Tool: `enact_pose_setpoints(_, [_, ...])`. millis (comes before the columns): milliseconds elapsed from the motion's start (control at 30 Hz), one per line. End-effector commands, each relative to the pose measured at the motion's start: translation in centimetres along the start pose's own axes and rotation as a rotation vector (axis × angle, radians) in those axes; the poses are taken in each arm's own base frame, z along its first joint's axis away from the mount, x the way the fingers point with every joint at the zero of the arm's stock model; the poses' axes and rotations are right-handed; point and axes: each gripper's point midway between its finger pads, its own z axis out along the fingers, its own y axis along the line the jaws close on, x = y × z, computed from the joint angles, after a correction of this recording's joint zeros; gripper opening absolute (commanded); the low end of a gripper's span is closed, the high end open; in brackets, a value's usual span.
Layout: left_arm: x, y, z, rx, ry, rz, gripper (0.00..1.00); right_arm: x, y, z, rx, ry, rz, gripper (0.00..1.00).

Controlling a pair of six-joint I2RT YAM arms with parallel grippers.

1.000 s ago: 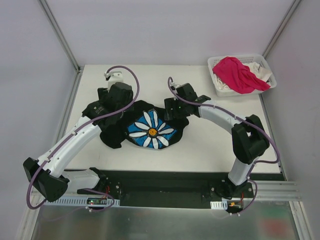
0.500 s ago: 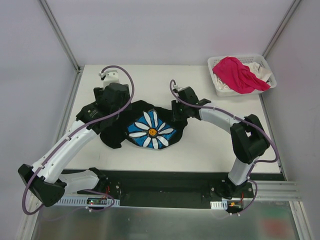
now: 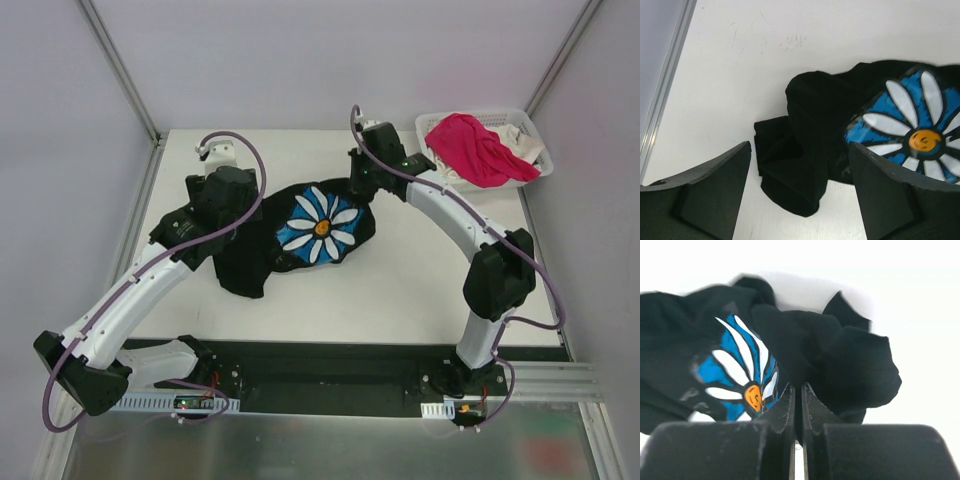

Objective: Fold and stack the t-shirts
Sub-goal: Flatten out the tshirt

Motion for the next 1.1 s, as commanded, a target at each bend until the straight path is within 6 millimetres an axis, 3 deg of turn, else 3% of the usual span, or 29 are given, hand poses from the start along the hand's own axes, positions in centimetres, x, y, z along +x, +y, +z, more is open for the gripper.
enact_pose_setpoints(0, [0.3, -0.5, 0.2, 0.010, 0.001, 0.008, 0.78, -5.9, -0.9, -5.6, 0.172, -0.118, -0.095, 0.01])
enact_pose_setpoints(33, [0.5, -0.6, 0.3, 0.012, 0.006, 0.008, 0.78, -7.6, -0.9, -7.1, 0.213, -0.160, -0.138, 0.01])
enact_pose_setpoints(200, [1.0, -0.9, 0.6, 0.022, 0.016, 0.008, 0.78, -9.3, -1.7, -11.6, 0.412, -0.277, -0.234, 0.01])
enact_pose_setpoints(567, [1.7, -1.6, 1.2, 0.039, 0.033, 0.003, 0.77, -10.5, -1.5, -20.2, 0.633, -0.457, -0.292, 0.02])
enact_pose_setpoints(700, [2.0, -2.0, 1.2, 0.059, 0.040, -0.008, 0.77, -10.7, -0.6, -20.5, 0.591, -0.481, -0.288, 0.03])
enact_pose_setpoints(833, [2.3, -2.1, 1.3, 0.067, 0.045, -0.009, 0.77, -12.4, -1.7, -21.6, 0.771, -0.502, -0.339, 0.03])
enact_pose_setpoints(933, [2.5, -2.2, 1.4, 0.071, 0.045, -0.014, 0.77, -12.4, -1.0, -19.3, 0.723, -0.474, -0.354, 0.03])
enact_pose_setpoints(1067, [2.6, -2.1, 1.4, 0.068, 0.040, -0.011, 0.77, -10.1, -1.0, -16.6, 0.674, -0.413, -0.334, 0.05])
